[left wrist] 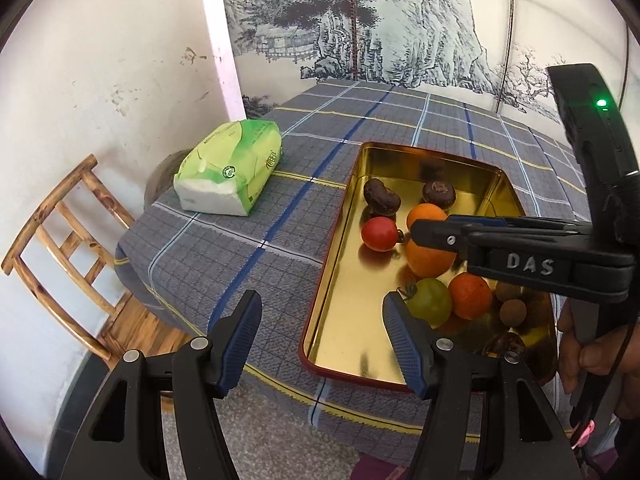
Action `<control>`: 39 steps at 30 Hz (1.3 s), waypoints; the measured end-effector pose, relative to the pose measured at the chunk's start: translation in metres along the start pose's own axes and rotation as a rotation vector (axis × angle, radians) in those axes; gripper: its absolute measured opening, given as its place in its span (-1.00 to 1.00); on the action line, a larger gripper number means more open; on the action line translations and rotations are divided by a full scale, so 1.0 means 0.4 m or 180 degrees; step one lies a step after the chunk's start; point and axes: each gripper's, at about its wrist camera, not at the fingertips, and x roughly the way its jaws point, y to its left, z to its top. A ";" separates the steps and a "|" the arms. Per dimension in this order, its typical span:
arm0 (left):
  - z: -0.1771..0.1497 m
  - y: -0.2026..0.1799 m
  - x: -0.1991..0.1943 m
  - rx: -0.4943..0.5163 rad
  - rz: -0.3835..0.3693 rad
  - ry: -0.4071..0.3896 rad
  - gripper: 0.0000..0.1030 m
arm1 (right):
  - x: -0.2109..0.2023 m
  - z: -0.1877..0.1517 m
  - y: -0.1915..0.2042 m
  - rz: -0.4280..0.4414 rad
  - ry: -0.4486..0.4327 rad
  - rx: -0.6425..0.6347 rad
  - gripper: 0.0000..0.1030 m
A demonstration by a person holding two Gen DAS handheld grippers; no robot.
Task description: Organize fruits
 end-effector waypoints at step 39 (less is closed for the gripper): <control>0.082 -0.052 -0.315 -0.0060 -0.0251 -0.1214 1.00 | -0.461 -0.208 0.118 -0.1645 -0.2084 -0.0554 0.96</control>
